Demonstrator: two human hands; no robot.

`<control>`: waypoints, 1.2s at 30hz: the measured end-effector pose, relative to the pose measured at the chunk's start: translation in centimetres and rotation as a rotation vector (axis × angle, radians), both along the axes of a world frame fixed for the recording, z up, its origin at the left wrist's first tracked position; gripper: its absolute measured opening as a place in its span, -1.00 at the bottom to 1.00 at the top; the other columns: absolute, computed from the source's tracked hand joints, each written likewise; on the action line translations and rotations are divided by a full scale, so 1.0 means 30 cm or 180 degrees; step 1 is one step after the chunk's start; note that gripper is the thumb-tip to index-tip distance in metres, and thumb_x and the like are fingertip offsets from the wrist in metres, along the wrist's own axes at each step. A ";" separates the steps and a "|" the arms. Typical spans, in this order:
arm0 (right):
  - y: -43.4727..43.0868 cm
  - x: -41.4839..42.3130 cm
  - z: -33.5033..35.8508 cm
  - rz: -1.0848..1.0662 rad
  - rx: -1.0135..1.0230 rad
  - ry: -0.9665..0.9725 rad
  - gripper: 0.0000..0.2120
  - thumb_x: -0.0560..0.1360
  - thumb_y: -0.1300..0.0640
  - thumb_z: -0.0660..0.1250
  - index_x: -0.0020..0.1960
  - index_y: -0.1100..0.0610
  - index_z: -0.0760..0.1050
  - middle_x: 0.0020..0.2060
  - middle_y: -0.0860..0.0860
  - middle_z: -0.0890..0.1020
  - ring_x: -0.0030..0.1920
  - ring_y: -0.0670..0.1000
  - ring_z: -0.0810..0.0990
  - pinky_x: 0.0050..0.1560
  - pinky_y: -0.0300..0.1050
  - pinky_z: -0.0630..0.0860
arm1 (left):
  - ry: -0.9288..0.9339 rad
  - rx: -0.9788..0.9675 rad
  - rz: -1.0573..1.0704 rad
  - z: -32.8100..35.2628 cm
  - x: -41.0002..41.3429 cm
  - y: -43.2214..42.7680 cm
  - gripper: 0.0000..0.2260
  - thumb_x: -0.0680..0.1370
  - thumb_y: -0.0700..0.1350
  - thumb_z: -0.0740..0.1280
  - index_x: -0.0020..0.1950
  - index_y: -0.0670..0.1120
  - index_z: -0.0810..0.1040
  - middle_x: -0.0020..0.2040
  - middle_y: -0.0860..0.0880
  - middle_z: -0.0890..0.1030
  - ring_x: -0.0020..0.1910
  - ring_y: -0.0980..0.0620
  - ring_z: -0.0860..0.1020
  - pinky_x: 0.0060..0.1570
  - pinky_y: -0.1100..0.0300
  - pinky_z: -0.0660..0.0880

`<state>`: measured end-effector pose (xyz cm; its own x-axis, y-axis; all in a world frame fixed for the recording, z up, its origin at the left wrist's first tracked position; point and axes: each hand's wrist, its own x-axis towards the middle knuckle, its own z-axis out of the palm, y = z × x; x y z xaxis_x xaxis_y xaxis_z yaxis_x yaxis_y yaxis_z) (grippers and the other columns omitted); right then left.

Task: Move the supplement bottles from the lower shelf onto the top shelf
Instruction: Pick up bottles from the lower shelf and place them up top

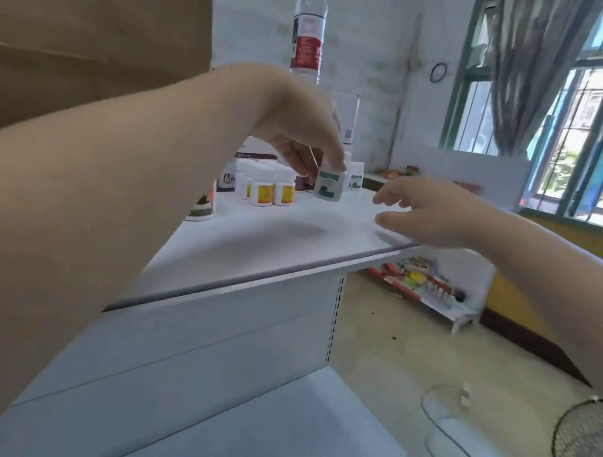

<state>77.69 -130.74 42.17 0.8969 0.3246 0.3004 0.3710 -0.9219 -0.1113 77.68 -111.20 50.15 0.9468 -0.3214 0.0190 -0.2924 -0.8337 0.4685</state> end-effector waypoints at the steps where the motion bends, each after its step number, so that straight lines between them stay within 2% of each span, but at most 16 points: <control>1: -0.037 0.047 0.007 0.0063 -0.0044 0.0026 -0.64 0.56 -0.04 0.28 0.34 0.01 0.44 0.27 -0.03 0.53 0.22 0.01 0.50 0.23 -0.08 0.42 | -0.0043 0.0072 0.0085 -0.001 0.036 -0.041 -0.84 0.57 -0.19 0.40 0.13 -0.14 0.56 0.00 -0.10 0.69 -0.04 0.01 0.67 0.01 0.19 0.61; 6: -0.190 0.277 0.016 0.0451 -0.0308 0.0131 -0.60 0.56 -0.06 0.27 0.38 -0.01 0.41 0.31 -0.04 0.51 0.24 -0.01 0.49 0.21 -0.17 0.38 | -0.0404 0.0248 0.0509 -0.015 0.222 -0.207 -0.79 0.56 -0.07 0.42 0.16 -0.10 0.60 -0.02 -0.01 0.67 -0.05 0.08 0.64 -0.05 0.24 0.58; 9: -0.248 0.370 -0.003 0.0705 -0.0311 0.0234 -0.56 0.56 -0.09 0.24 0.41 -0.05 0.37 0.36 -0.08 0.46 0.31 -0.03 0.44 0.28 -0.16 0.34 | -0.0757 0.0481 0.0791 -0.035 0.303 -0.273 -0.73 0.54 0.02 0.43 0.20 -0.05 0.62 0.00 0.05 0.63 -0.02 0.05 0.57 -0.04 0.20 0.46; 11: -0.270 0.408 -0.013 0.0896 -0.0265 0.0330 -0.58 0.58 -0.12 0.21 0.41 -0.05 0.38 0.37 -0.09 0.46 0.31 -0.02 0.44 0.30 -0.13 0.35 | -0.0904 0.0528 0.0923 -0.050 0.356 -0.310 -0.72 0.53 0.02 0.44 0.21 -0.03 0.63 0.00 0.06 0.59 -0.04 0.07 0.52 -0.09 0.23 0.40; 13: -0.283 0.432 -0.021 0.1113 -0.0212 0.0482 -0.60 0.60 -0.11 0.16 0.40 -0.03 0.41 0.35 -0.06 0.48 0.28 -0.01 0.45 0.27 -0.12 0.36 | -0.0936 0.0535 0.1003 -0.068 0.410 -0.336 -0.73 0.53 0.00 0.44 0.20 -0.04 0.64 -0.03 0.06 0.59 -0.08 0.09 0.53 -0.13 0.23 0.44; 16: -0.296 0.456 -0.044 0.1323 -0.0093 0.0550 -0.63 0.62 -0.07 0.12 0.38 -0.01 0.41 0.32 0.01 0.46 0.26 0.03 0.44 0.28 -0.04 0.38 | -0.0800 0.0660 0.1175 -0.098 0.488 -0.354 -0.74 0.51 0.01 0.46 0.16 -0.03 0.66 0.04 0.03 0.65 0.01 0.01 0.58 0.10 0.08 0.54; 18: -0.301 0.472 -0.053 0.1351 -0.0082 0.0524 -0.62 0.61 -0.09 0.09 0.38 -0.03 0.38 0.32 0.03 0.42 0.27 0.07 0.42 0.31 0.05 0.37 | -0.0769 0.0685 0.1301 -0.118 0.534 -0.359 -0.74 0.49 0.02 0.47 0.15 0.00 0.66 0.06 0.03 0.66 0.04 0.01 0.58 0.14 0.08 0.53; 23: -0.305 0.489 -0.060 0.1398 -0.0182 0.0523 -0.59 0.60 -0.13 0.05 0.40 -0.04 0.32 0.33 0.05 0.38 0.27 0.12 0.40 0.26 0.05 0.36 | -0.0836 0.0657 0.1545 -0.147 0.589 -0.356 -0.74 0.49 0.01 0.48 0.13 -0.05 0.67 0.04 0.01 0.68 0.00 0.01 0.60 0.01 0.16 0.51; 24: -0.305 0.491 -0.061 0.1396 -0.0204 0.0519 -0.58 0.60 -0.13 0.04 0.40 -0.04 0.31 0.33 0.05 0.37 0.27 0.12 0.39 0.24 0.05 0.34 | -0.0877 0.0655 0.1581 -0.152 0.592 -0.350 -0.74 0.49 0.00 0.48 0.13 -0.06 0.67 0.03 0.00 0.68 -0.05 0.02 0.60 -0.04 0.19 0.51; 27: -0.304 0.494 -0.065 0.1418 -0.0247 0.0489 -0.57 0.60 -0.14 0.03 0.41 -0.03 0.30 0.34 0.05 0.37 0.28 0.13 0.37 0.25 0.06 0.32 | -0.1166 0.0618 0.1699 -0.179 0.602 -0.340 -0.77 0.49 0.00 0.47 0.08 -0.07 0.68 -0.02 -0.02 0.68 -0.27 0.12 0.53 -0.40 0.31 0.41; 28: -0.304 0.494 -0.065 0.1430 -0.0249 0.0487 -0.57 0.60 -0.14 0.03 0.41 -0.02 0.30 0.33 0.06 0.37 0.28 0.13 0.37 0.26 0.07 0.32 | -0.1242 0.0580 0.1720 -0.189 0.606 -0.338 -0.77 0.48 0.00 0.47 0.07 -0.08 0.68 -0.03 -0.02 0.69 -0.26 0.11 0.53 -0.40 0.31 0.41; 32: -0.308 0.497 -0.069 0.1456 -0.0252 0.0467 -0.57 0.60 -0.14 0.03 0.40 -0.01 0.30 0.32 0.06 0.38 0.28 0.13 0.36 0.28 0.09 0.32 | -0.1278 0.0411 0.1762 -0.209 0.626 -0.326 -0.74 0.47 0.04 0.48 0.09 -0.06 0.67 -0.08 0.06 0.65 -0.02 0.03 0.60 0.03 0.15 0.53; 34: -0.309 0.498 -0.070 0.1469 -0.0226 0.0468 -0.58 0.60 -0.14 0.03 0.39 -0.01 0.31 0.30 0.06 0.39 0.27 0.13 0.36 0.28 0.09 0.33 | -0.1321 0.0395 0.1766 -0.216 0.639 -0.315 -0.74 0.45 0.07 0.49 0.07 0.00 0.66 -0.15 0.14 0.60 0.00 0.03 0.60 0.11 0.10 0.53; 36: -0.307 0.498 -0.072 0.1485 -0.0212 0.0451 -0.58 0.59 -0.14 0.03 0.38 -0.01 0.31 0.29 0.06 0.39 0.27 0.13 0.37 0.27 0.09 0.33 | -0.1390 0.0384 0.1762 -0.221 0.647 -0.306 -0.76 0.44 0.09 0.50 0.04 0.04 0.63 -0.17 0.17 0.57 -0.02 0.04 0.59 0.11 0.09 0.52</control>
<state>92.62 -139.94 40.03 0.6819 0.7158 0.1508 0.7315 -0.6680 -0.1370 97.10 -120.39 43.52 0.8855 0.1805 0.4281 0.0490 -0.9526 0.3003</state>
